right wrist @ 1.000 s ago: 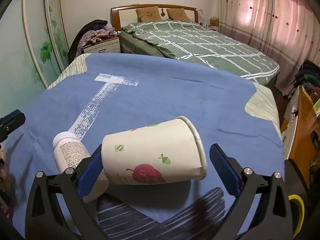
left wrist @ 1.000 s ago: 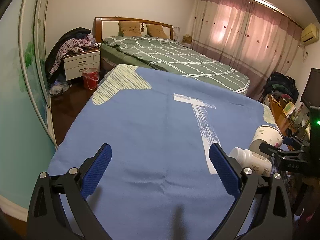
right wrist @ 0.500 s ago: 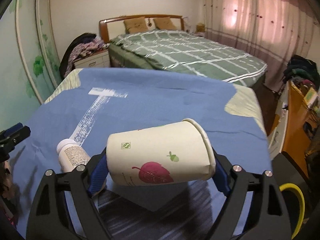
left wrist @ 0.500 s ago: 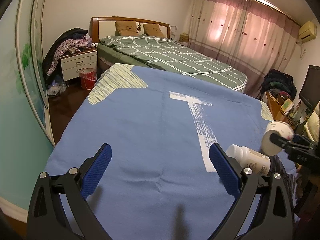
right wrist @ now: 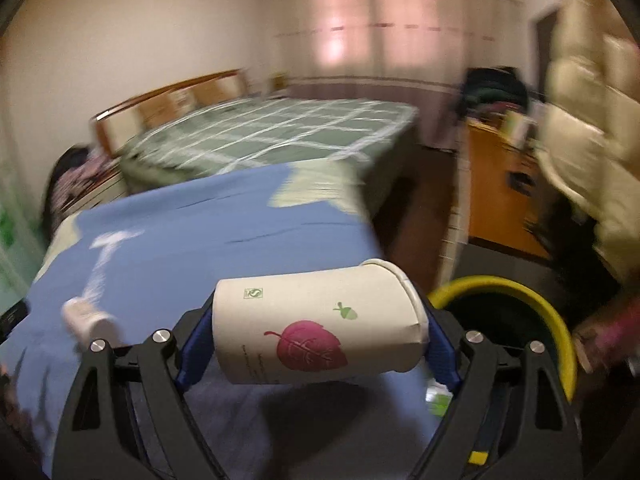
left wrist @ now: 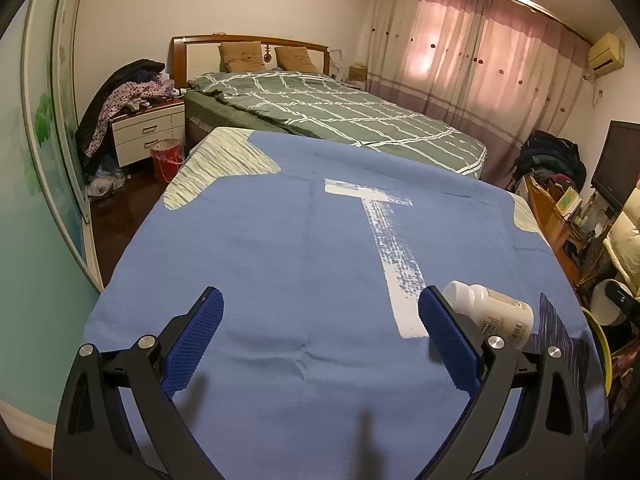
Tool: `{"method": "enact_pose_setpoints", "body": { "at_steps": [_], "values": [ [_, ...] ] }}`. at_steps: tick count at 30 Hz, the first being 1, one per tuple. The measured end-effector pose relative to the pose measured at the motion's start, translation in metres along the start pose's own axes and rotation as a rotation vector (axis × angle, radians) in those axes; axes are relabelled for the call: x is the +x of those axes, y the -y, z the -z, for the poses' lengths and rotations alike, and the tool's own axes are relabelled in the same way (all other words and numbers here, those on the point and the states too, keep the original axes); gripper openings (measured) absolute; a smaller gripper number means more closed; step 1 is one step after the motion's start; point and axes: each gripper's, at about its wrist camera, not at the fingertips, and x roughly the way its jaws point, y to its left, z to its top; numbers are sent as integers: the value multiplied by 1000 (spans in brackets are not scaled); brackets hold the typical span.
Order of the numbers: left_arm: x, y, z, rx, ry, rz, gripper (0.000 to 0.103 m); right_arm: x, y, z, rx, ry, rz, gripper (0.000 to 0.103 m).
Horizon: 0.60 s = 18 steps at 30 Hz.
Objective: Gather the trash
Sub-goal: 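Carry the paper cup into the yellow bin and open the right tool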
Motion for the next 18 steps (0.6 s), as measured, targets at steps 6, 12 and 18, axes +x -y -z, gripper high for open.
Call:
{"method": "enact_pose_setpoints", "body": {
  "at_steps": [6, 12, 18],
  "values": [
    [3, 11, 1, 41, -8, 12, 96, -6, 69, 13, 188, 37, 214, 82],
    [7, 45, 7, 140, -55, 90, 96, 10, 114, 25, 347, -21, 257, 82],
    [-2, 86, 12, 242, -81, 165, 96, 14, 124, 30, 408, -39, 275, 93]
  ]
}}
